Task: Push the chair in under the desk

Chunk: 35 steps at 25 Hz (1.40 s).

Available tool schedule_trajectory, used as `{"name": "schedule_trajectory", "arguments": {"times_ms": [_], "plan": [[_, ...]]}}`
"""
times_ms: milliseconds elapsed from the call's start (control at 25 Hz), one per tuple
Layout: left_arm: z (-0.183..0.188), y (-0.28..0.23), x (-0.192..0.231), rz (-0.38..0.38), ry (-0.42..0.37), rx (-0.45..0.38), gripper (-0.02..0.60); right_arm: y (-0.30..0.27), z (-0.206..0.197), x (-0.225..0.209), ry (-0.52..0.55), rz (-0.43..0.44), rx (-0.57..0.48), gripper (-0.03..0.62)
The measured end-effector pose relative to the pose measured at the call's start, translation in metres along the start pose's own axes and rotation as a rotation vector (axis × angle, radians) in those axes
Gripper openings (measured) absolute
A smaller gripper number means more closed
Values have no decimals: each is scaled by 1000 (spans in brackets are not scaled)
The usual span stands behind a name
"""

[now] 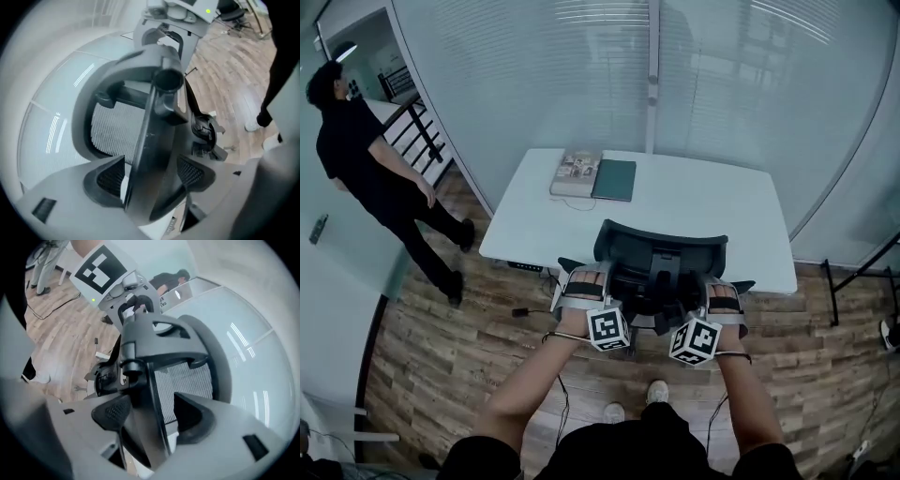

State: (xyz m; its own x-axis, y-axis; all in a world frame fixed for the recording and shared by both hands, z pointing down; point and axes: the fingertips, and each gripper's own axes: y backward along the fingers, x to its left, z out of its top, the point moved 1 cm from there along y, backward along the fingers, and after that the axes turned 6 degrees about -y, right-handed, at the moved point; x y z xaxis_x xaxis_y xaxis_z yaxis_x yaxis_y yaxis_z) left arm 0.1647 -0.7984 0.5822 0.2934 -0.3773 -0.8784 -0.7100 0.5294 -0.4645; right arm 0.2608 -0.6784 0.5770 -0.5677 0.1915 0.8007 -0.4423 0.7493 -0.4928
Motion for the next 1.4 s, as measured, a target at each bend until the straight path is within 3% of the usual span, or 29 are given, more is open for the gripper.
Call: {"name": "schedule_trajectory", "arguments": {"times_ms": [120, 200, 400, 520, 600, 680, 760, 960, 1400], "plan": [[-4, 31, 6, 21, 192, -48, 360, 29, 6, -2, -40, -13, -25, 293], [-8, 51, 7, 7, 372, -90, 359, 50, 11, -4, -146, 10, -54, 293], [-8, 99, 23, 3, 887, -275, 327, 101, 23, -25, -557, -7, -224, 249], [-7, 126, 40, 60, 1093, -388, 251, 128, 30, -44, -869, -11, -369, 219], [-12, 138, 45, 104, 1184, -425, 182, 140, 29, -49, -1010, -19, -430, 174], [-16, 148, 47, 143, 1221, -436, 90, 149, 27, -52, -1097, -48, -466, 122], [-15, 155, 45, 151, 1229, -441, 16, 159, 25, -52, -1141, -85, -480, 26], [-5, 163, 37, 116, 1256, -475, 15, 171, 24, -39, -1137, -119, -476, 3], [6, 177, 28, 104, 1222, -512, 15, 176, 27, -20, -1102, -108, -457, 3]]}}
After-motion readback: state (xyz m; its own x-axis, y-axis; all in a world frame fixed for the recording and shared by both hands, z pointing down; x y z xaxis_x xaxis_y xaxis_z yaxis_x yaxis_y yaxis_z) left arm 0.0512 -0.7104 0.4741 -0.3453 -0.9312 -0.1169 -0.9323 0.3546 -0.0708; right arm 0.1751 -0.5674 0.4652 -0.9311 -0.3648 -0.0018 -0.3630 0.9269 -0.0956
